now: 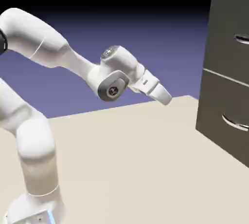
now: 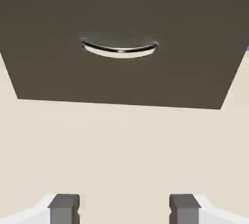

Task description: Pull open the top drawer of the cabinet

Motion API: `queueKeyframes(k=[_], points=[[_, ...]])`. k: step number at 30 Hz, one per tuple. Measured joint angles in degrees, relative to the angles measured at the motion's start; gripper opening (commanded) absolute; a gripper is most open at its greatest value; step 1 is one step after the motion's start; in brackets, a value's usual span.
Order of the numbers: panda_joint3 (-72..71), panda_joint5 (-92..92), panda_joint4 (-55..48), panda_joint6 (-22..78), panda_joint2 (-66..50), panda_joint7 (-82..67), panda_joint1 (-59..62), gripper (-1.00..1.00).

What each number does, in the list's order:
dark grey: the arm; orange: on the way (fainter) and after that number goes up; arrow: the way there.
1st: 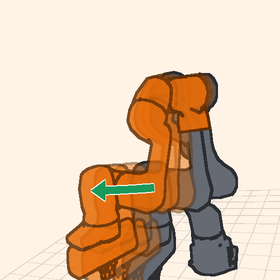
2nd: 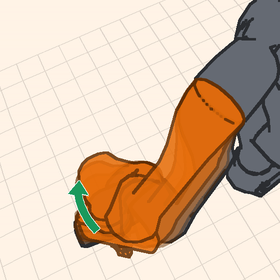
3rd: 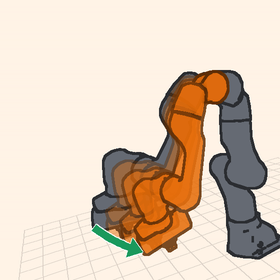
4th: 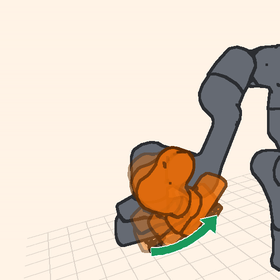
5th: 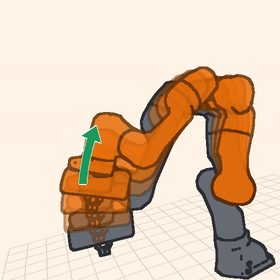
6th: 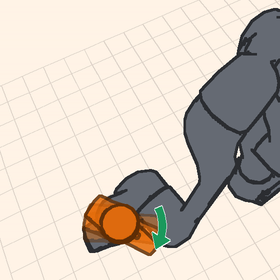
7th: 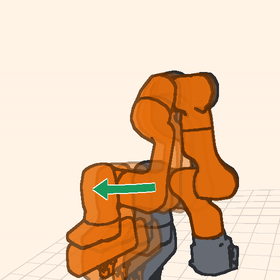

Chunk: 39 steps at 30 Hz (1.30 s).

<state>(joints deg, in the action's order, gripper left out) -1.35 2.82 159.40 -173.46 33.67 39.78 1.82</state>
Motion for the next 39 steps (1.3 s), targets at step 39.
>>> queueKeyframes(k=[39], points=[[-43.58,91.15,-51.67,17.83,32.82,-86.7,80.98,0.0]])
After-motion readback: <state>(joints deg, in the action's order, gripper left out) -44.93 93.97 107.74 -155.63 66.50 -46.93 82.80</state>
